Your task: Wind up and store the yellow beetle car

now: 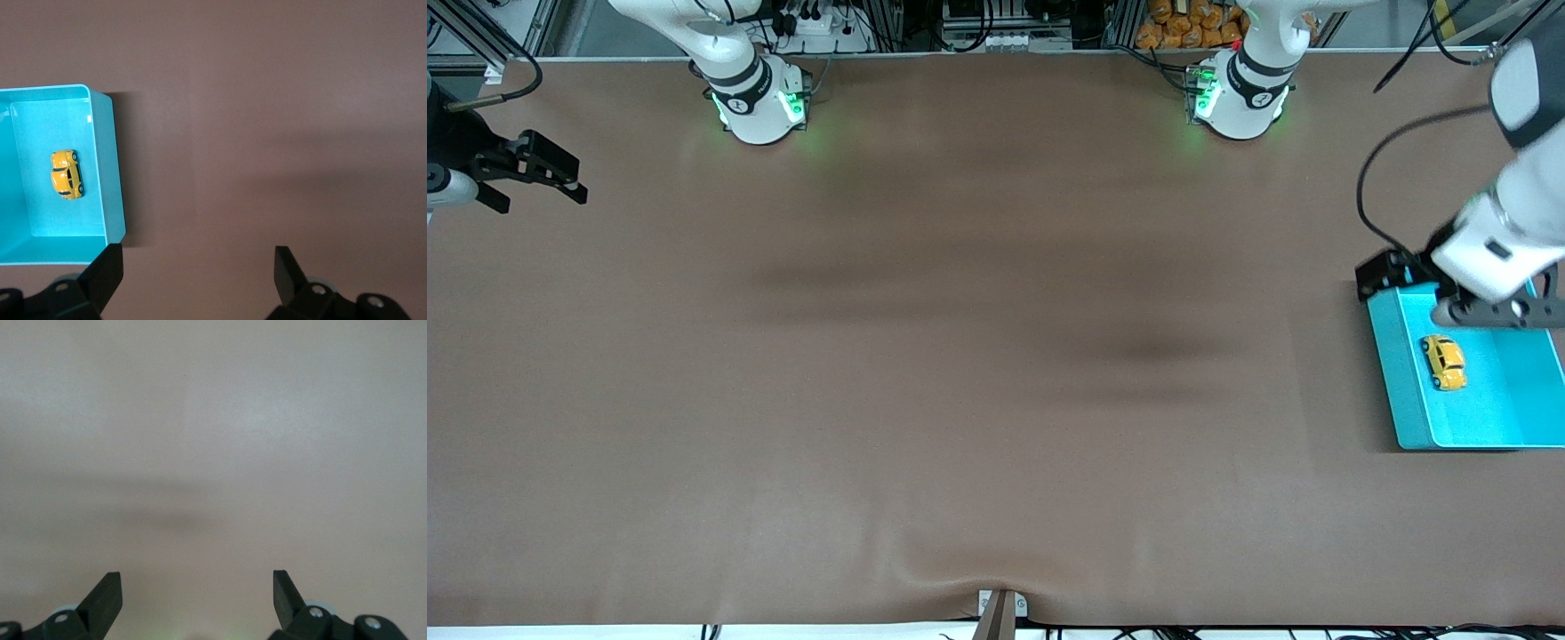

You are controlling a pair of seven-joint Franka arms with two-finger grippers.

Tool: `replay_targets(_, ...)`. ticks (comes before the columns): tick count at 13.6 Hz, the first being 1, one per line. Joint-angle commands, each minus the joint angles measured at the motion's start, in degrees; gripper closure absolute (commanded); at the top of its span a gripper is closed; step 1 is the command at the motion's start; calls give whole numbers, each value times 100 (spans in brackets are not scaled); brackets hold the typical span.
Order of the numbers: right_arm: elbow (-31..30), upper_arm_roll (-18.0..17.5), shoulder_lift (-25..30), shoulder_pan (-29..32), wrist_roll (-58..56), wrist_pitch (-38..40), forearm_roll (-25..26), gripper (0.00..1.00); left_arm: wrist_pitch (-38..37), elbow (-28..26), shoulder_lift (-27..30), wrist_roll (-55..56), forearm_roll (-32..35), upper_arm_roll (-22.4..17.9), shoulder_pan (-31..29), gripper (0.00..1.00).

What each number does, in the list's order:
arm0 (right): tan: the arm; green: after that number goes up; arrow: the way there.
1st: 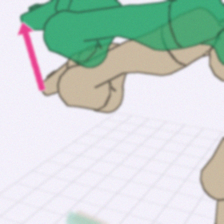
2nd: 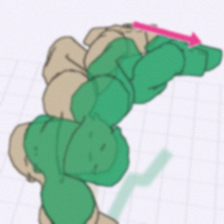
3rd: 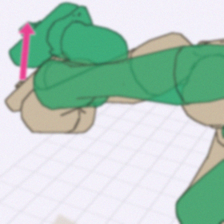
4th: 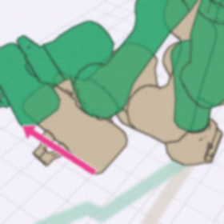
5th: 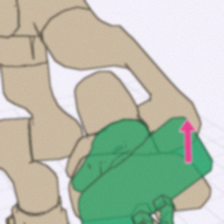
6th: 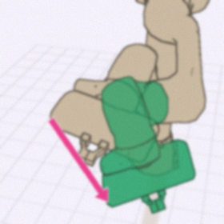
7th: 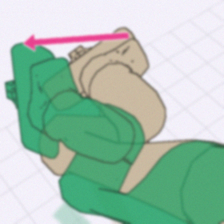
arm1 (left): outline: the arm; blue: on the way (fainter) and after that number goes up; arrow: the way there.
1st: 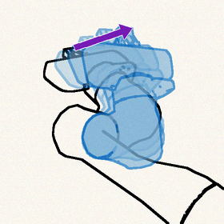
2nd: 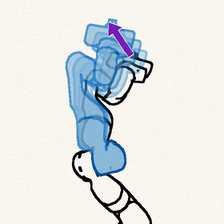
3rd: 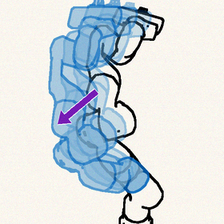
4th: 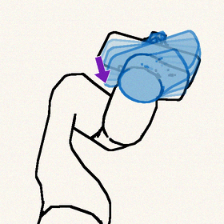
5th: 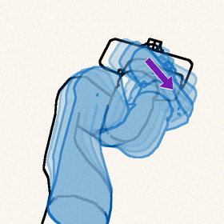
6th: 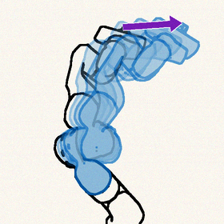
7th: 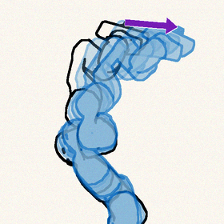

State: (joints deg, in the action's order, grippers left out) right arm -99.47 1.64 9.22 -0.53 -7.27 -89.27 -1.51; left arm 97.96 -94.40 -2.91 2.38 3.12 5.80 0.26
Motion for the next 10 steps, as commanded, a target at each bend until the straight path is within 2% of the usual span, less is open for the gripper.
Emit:
replay_targets(1, 120, 3, -78, 18, 15, 24, -112, 0, -644, 192, 422, -53, -144, -35, 96, 0)
replay_targets(4, 120, 3, -87, 35, 7, 24, -112, 0, -1418, 772, 397, -80, -197, 8, 62, 0)
replay_targets(10, 120, 12, -104, 53, 7, 24, -112, 0, -1833, 1063, 431, -10, -592, 26, 71, 0)
